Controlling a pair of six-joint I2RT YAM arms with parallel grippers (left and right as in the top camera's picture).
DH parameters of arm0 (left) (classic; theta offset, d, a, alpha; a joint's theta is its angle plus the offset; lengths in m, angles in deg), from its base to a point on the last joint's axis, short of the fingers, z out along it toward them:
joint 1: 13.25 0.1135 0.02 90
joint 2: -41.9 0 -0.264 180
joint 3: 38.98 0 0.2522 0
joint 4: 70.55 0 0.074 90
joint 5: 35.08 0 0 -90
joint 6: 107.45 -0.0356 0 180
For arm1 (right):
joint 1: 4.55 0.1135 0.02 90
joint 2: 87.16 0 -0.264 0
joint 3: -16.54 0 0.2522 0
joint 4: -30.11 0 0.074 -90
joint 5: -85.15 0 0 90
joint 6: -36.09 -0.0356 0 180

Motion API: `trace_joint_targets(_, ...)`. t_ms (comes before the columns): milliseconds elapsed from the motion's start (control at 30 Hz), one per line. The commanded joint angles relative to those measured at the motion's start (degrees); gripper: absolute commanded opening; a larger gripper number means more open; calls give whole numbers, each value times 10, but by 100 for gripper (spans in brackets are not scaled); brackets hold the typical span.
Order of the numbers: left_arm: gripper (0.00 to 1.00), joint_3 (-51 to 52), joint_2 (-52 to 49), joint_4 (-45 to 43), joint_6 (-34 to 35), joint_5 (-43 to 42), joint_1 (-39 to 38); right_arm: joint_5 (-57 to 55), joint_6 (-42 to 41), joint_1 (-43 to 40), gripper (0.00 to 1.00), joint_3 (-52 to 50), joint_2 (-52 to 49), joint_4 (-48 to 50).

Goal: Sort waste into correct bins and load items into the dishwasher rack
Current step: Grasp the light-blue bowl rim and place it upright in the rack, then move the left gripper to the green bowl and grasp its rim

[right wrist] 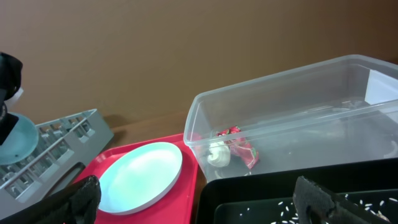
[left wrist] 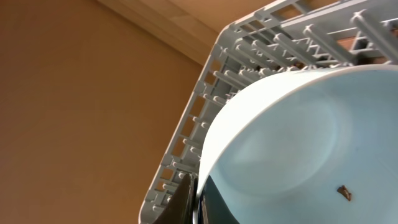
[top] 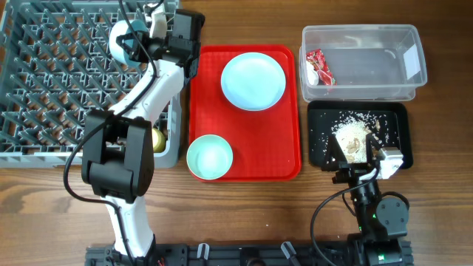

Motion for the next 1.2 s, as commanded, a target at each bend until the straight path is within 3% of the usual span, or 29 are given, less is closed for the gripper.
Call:
trace_joint_targets(0,4,-2,-7,-3,-4,24,-3,-12,-4,3,100,-1,7,4)
trace_joint_targets(567,6,-1,-8,49,35,24,-34,-12,-4,3,100,-1,7,4)
trace_joint_targets(733,12,-1,-8,70,48,24,-43,-12,-4,3,100,-1,7,4)
trace_joint_targets(800,18,-1,-8,70,47,24,-50,-12,-4,3,100,-1,7,4)
trace_joint_targets(1033,62,-1,-6,70,47,26,-90,-12,-4,3,100,-1,7,4)
trace_joint_targets(1167,73,-1,11,69,47,23,-126,-12,-4,3,100,-1,7,4)
